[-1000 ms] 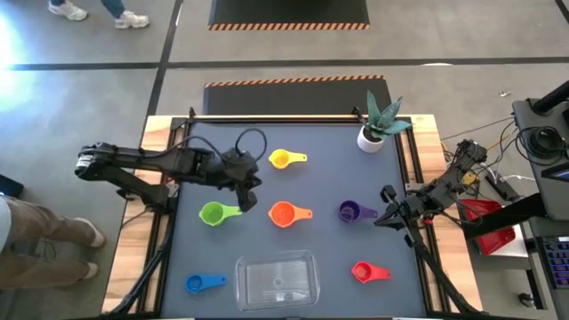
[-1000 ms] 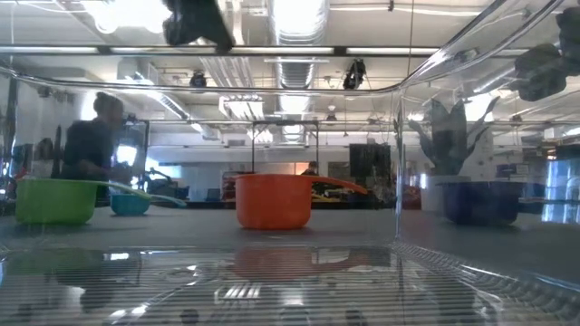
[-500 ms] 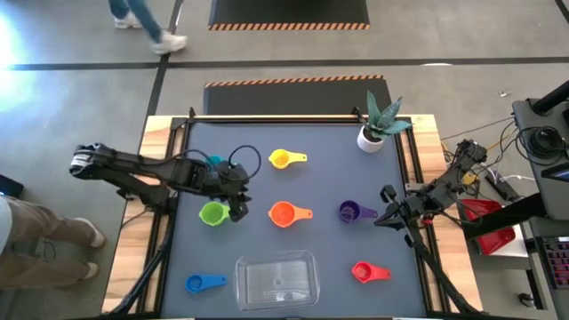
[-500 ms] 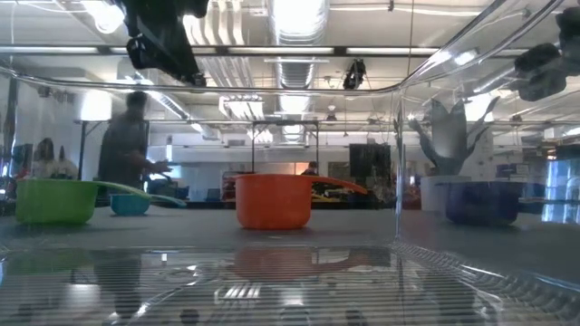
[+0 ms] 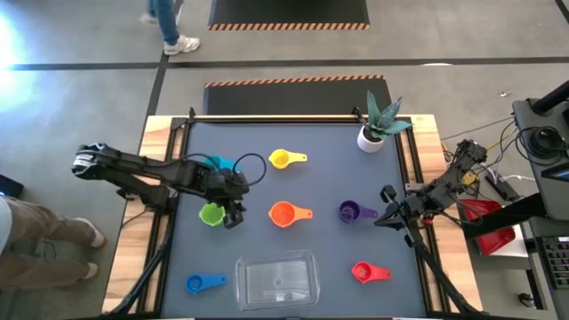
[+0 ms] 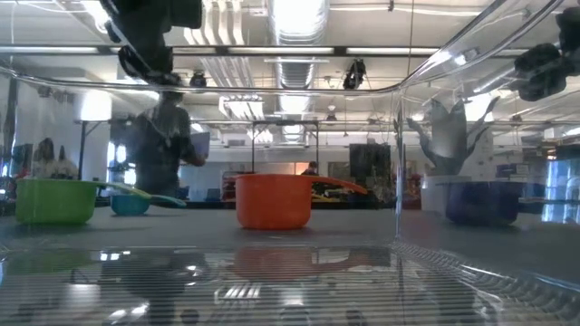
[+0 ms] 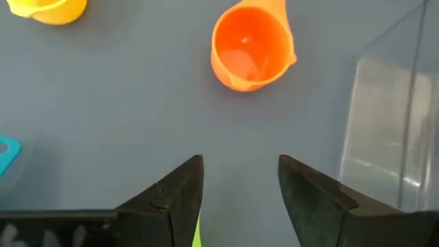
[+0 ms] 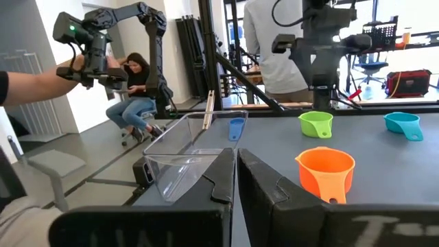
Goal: Nest measuring cups in basket
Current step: Stack the green measuring cup on top of the orange measuring cup
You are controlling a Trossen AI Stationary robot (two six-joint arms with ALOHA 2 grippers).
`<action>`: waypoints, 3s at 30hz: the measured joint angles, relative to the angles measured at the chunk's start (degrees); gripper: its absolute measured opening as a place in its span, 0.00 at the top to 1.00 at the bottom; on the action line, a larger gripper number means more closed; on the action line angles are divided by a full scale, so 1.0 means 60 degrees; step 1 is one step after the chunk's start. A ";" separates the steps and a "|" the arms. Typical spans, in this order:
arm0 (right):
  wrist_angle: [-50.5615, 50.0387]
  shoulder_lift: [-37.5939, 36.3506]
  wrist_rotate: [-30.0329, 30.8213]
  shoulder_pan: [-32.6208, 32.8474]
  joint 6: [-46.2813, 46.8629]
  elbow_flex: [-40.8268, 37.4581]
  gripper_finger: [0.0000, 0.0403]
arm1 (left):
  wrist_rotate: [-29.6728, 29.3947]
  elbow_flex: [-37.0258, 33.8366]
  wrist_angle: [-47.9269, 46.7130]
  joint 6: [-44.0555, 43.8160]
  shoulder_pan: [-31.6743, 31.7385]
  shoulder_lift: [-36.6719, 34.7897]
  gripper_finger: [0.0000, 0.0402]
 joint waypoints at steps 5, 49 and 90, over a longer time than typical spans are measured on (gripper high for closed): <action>0.0001 0.0000 0.0001 0.0000 -0.0002 -0.0002 0.98 | -0.0149 -0.0010 -0.0611 0.0001 0.0005 0.0282 0.52; 0.0001 0.0000 -0.0002 0.0000 -0.0002 -0.0002 0.98 | -0.0796 -0.1789 -0.0104 -0.0240 -0.0071 0.1190 0.33; 0.0001 0.0000 -0.0002 0.0001 -0.0002 0.0000 0.98 | -0.1228 -0.2809 0.0496 0.0001 -0.0326 0.1194 0.17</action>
